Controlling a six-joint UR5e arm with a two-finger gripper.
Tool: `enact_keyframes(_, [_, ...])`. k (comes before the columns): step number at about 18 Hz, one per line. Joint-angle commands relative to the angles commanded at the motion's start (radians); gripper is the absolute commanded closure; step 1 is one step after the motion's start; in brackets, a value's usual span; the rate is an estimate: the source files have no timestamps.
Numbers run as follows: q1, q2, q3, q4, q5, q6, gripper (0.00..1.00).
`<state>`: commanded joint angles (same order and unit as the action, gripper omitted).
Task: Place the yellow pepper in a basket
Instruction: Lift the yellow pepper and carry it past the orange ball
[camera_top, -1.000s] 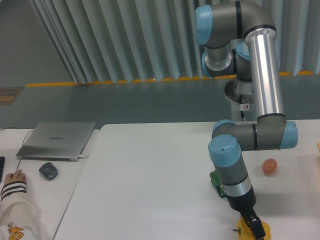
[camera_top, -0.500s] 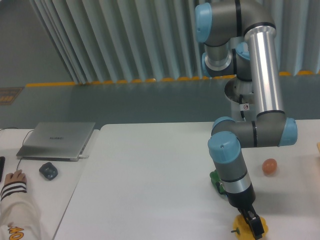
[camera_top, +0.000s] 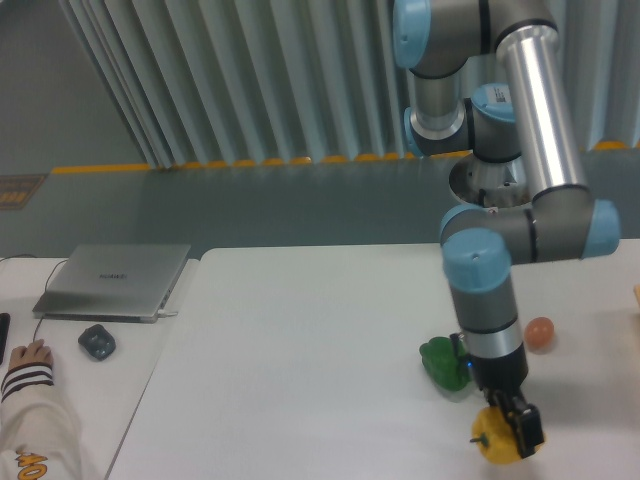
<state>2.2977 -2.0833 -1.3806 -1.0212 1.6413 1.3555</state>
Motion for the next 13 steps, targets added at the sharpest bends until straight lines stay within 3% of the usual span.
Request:
enact_keyframes(2, [0.028,0.029,-0.002,-0.066,-0.006,0.097,0.59])
enact_keyframes(8, [0.092,0.103,-0.035,-0.221,-0.035,0.187,0.59])
enact_keyframes(13, [0.172,0.137,-0.040,-0.232,-0.031,0.384,0.59])
